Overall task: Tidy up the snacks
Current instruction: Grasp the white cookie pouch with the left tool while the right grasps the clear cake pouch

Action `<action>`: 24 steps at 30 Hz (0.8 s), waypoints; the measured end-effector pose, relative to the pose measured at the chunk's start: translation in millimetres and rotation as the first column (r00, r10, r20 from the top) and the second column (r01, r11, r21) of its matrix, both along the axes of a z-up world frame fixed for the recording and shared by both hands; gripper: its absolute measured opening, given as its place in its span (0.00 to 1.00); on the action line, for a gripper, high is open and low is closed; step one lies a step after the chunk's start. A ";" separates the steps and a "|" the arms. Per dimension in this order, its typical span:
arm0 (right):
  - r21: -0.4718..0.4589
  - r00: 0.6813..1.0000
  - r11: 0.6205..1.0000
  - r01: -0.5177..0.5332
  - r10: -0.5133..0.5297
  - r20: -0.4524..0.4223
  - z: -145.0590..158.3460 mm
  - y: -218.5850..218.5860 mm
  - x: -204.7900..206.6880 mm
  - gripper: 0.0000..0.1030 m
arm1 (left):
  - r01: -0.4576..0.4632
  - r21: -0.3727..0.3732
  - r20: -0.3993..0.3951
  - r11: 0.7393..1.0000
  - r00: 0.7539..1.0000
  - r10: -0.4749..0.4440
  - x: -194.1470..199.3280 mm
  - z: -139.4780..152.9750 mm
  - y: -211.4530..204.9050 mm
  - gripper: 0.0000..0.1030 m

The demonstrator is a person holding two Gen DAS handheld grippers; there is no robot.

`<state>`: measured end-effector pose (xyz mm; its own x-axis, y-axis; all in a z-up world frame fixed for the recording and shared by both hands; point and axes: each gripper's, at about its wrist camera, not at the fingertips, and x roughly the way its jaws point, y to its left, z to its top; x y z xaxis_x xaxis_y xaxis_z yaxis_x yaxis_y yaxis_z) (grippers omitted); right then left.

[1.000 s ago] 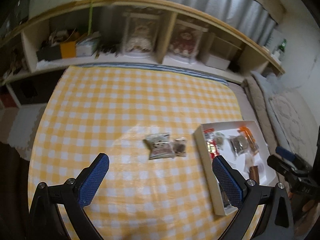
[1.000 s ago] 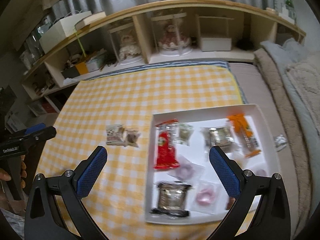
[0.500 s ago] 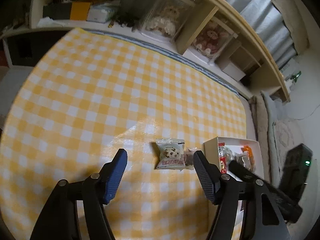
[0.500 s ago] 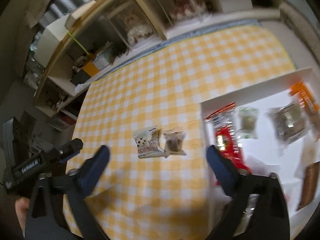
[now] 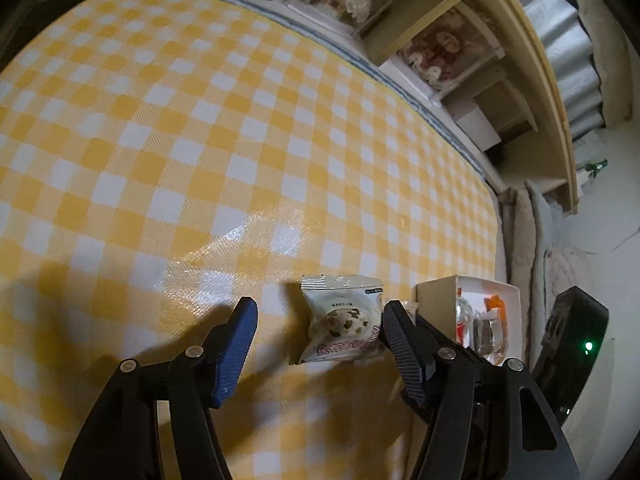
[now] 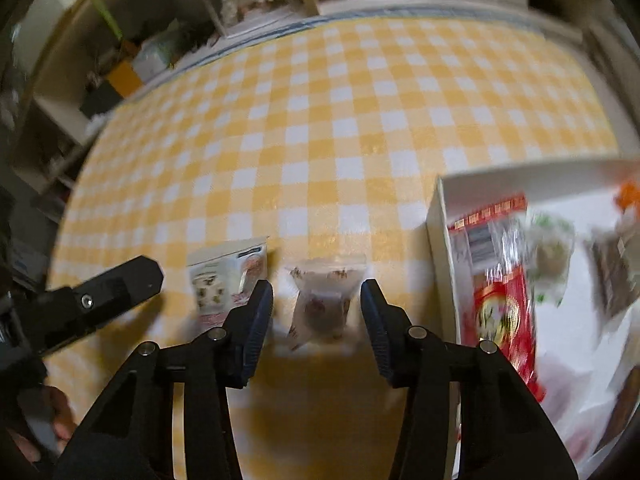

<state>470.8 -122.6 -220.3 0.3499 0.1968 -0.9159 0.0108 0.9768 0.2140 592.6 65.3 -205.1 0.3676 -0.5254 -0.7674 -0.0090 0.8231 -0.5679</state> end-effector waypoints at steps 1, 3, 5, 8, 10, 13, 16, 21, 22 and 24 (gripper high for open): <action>-0.032 1.000 0.999 -0.012 0.012 0.006 -1.7 3.5 0.1 0.44 | 0.003 0.003 -0.005 1.000 1.000 -0.003 1.4 -3.5 -0.6 0.61; -0.096 0.999 0.995 -0.036 0.038 0.018 -4.1 8.9 -0.8 0.36 | 0.002 0.010 -0.016 1.000 1.000 -0.002 5.3 -10.2 -0.6 0.61; -0.096 0.996 0.992 -0.081 0.084 0.024 -6.0 13.0 -3.5 0.26 | 0.002 0.012 -0.026 1.000 1.000 -0.002 7.9 -14.2 -1.0 0.61; -0.096 0.992 0.988 -0.122 0.125 0.027 -8.9 21.7 -9.6 0.25 | 0.016 0.022 -0.030 1.000 0.999 -0.015 9.8 -14.4 -4.5 0.61; -0.071 0.988 0.986 -0.148 0.151 0.034 -8.2 26.5 -14.0 0.25 | 0.027 0.045 -0.030 0.999 0.999 -0.025 9.9 -12.7 -7.4 0.61; 0.000 0.984 0.984 -0.177 0.177 0.028 -7.7 34.3 -20.4 0.25 | 0.047 0.090 -0.035 0.995 0.998 -0.044 6.8 -9.6 -12.6 0.61; 0.037 0.975 0.975 -0.221 0.220 0.020 -5.3 45.5 -25.9 0.25 | 0.073 0.144 -0.040 0.987 0.997 -0.068 4.9 -7.4 -20.9 0.61; 0.037 0.964 0.963 -0.267 0.267 0.008 -2.2 57.7 -35.4 0.25 | 0.109 0.274 -0.022 0.956 0.994 -0.107 2.5 -5.8 -43.5 0.55; 0.035 0.963 0.962 -0.271 0.271 0.001 -2.0 60.4 -36.8 0.25 | 0.120 0.296 -0.020 0.948 0.993 -0.119 1.4 -6.2 -48.3 0.55; 0.029 0.961 0.961 -0.276 0.277 -0.009 0.1 59.3 -43.7 0.25 | 0.140 0.342 -0.014 0.929 0.989 -0.144 -1.1 -4.9 -59.1 0.55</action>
<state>427.1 -63.4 -220.2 0.2661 0.3093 -0.9130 -0.2558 0.9358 0.2425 591.5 6.2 -210.0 0.3177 -0.2802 -0.9058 0.1272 0.9593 -0.2521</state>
